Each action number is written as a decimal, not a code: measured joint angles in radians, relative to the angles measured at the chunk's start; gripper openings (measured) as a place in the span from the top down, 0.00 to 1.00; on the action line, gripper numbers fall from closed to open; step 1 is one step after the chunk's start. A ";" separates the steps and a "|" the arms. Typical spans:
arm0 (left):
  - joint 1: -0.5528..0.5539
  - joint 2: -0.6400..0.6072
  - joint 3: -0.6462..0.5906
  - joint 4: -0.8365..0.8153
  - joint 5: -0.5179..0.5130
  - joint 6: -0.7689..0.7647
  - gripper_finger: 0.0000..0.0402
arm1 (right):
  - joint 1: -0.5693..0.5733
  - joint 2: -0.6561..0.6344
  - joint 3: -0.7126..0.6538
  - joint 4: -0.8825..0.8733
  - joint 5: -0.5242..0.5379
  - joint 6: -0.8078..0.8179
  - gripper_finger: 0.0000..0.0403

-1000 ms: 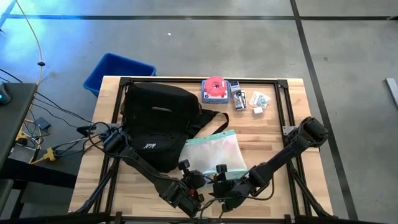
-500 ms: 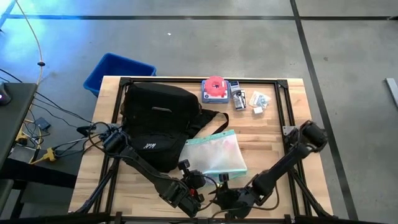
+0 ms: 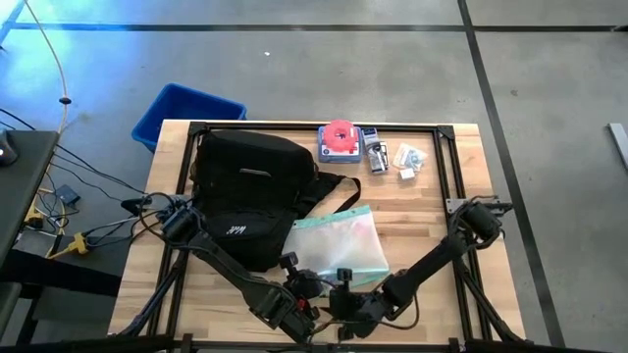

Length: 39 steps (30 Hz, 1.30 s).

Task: Unpack backpack
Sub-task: Put the scented candle into the zip bag

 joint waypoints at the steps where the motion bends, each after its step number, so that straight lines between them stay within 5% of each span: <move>1: -0.001 0.000 0.000 0.000 0.000 0.000 1.00 | -0.003 0.000 0.000 0.000 0.000 0.001 0.72; 19: -0.007 0.000 0.000 -0.001 0.002 0.001 1.00 | -0.003 -0.002 0.000 -0.034 0.059 0.025 0.72; 30: -0.007 0.000 0.000 -0.001 0.001 0.002 1.00 | -0.046 -0.003 0.000 -0.089 -0.267 0.040 0.80; 39: -0.007 0.000 0.000 -0.002 0.001 0.003 1.00 | -0.041 -0.004 0.021 -0.306 -0.256 0.131 0.94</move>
